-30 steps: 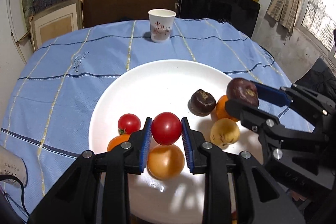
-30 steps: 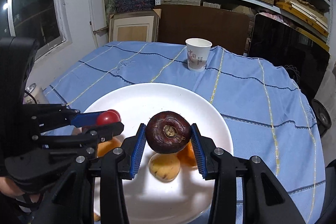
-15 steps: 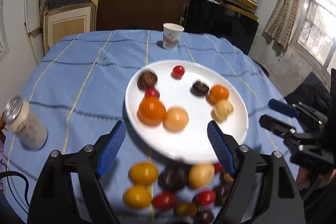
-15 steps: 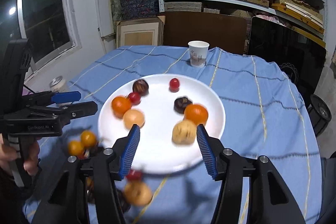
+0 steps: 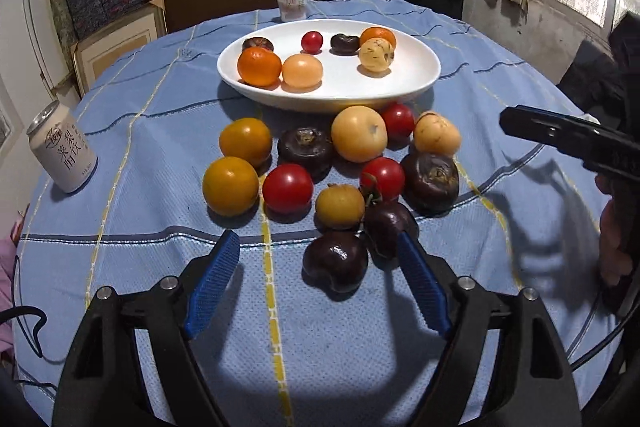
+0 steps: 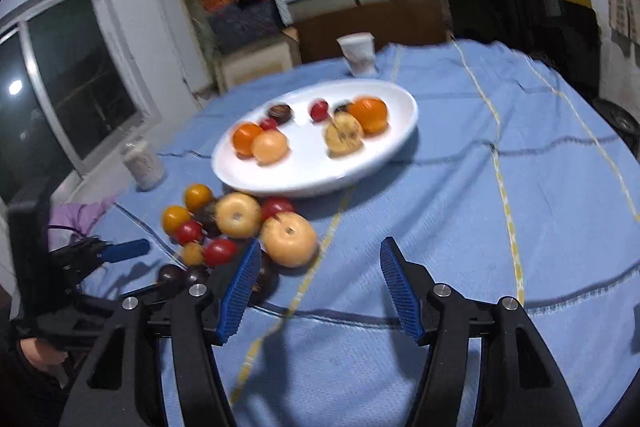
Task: Organize fruits
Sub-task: 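Grasp a dark purple fruit from the cluster with the left tool, then grasp a large pale peach fruit with the right tool while the left tool holds its fruit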
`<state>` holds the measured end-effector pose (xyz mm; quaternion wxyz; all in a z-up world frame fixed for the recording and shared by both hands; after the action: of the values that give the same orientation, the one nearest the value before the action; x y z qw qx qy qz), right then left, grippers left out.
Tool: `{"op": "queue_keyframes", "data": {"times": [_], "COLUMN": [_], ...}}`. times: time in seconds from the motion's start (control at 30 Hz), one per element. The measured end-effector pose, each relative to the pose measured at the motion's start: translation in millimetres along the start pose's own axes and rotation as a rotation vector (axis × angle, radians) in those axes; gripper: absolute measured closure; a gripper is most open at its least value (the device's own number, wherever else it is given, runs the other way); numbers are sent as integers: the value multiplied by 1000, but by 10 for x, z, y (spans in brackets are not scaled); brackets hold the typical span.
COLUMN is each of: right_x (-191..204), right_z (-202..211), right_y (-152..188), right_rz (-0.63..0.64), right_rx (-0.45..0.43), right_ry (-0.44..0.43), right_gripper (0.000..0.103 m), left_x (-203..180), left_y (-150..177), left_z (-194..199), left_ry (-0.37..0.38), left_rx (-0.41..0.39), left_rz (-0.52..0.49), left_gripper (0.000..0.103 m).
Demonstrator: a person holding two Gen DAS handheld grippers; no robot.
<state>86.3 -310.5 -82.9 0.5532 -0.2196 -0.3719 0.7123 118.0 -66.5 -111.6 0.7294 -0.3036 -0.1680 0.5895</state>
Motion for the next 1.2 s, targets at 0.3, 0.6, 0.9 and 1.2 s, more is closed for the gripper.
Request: {"op": "queue_keyframes", "data": {"times": [0.3, 0.6, 0.9, 1.2], "right_x": [43, 65, 67, 63], "right_z": [-5, -7, -17, -10], "right_y": [-11, -12, -4, -7], "right_rz": [20, 39, 38, 34], "right_rx": [-9, -15, -16, -11], "right_ry": [-10, -5, -2, -3], "right_gripper": [40, 40, 40, 40], "left_x": [87, -100, -66, 30], "left_y": [3, 99, 94, 61], "left_z": [63, 26, -9, -79], "left_ry": [-7, 46, 121, 105], "left_rx": [-6, 59, 97, 117], "left_rz": [24, -48, -15, 39], "left_gripper": [48, 70, 71, 55]}}
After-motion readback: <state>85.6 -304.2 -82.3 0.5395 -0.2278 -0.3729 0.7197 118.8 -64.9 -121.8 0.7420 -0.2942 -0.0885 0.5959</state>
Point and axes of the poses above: each gripper's, at about its wrist camera, not at the fingertips, and z roughly against the way its jaws point, x to its left, y to its underside, the point moved 3 cm from there along -z, roughly the way its jaws point, and after that the axes turned 15 degrees about z, right-handed, at the moved point
